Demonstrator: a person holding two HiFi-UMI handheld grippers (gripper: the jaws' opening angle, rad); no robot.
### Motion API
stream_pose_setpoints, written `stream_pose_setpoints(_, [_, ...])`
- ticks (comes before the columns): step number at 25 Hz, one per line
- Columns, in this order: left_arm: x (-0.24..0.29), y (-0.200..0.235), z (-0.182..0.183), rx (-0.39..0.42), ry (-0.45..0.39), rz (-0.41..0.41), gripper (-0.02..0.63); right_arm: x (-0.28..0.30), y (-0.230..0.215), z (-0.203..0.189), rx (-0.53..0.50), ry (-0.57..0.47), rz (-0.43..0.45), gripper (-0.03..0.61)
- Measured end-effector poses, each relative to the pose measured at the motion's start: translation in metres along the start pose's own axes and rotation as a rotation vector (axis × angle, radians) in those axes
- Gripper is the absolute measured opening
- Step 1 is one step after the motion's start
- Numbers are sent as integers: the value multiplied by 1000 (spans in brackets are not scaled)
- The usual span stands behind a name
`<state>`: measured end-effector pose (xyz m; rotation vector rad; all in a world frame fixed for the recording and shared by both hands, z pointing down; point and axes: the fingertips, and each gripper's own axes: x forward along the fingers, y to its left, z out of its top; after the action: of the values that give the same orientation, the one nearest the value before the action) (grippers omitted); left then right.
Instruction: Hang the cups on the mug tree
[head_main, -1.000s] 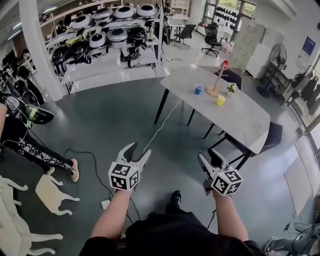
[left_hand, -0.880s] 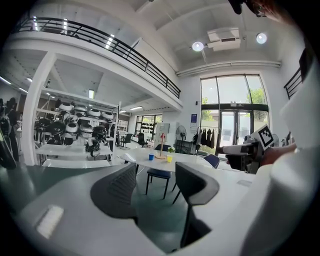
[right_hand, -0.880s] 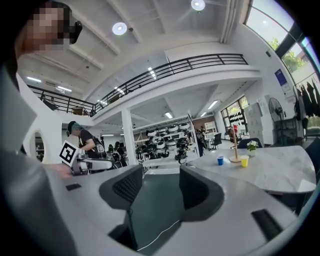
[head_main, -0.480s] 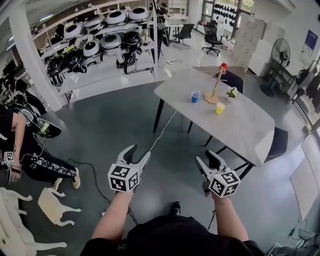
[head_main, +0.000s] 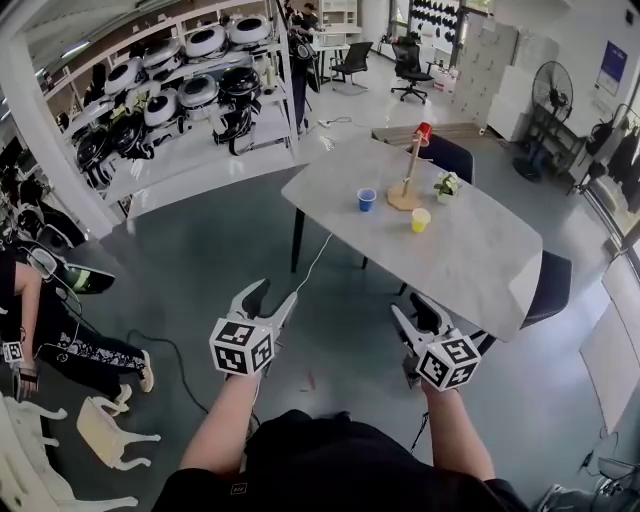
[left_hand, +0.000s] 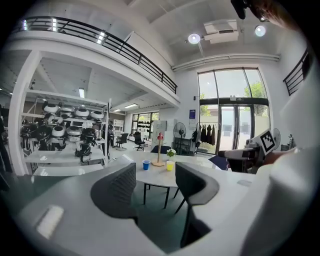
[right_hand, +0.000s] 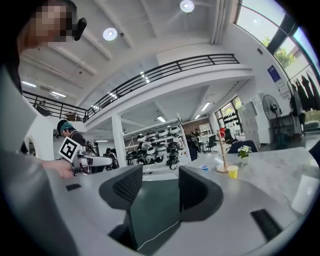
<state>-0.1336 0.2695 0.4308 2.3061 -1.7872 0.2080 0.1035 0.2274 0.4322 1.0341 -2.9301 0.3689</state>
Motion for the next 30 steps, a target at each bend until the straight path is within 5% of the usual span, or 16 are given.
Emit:
stream_pose_setpoints(11, [99, 1, 5, -5, 27, -90, 233, 28, -76, 9, 18, 13, -79, 209])
stream_pose_setpoints(30, [318, 93, 44, 15, 51, -241, 233, 194, -211, 40, -14, 42, -236, 209])
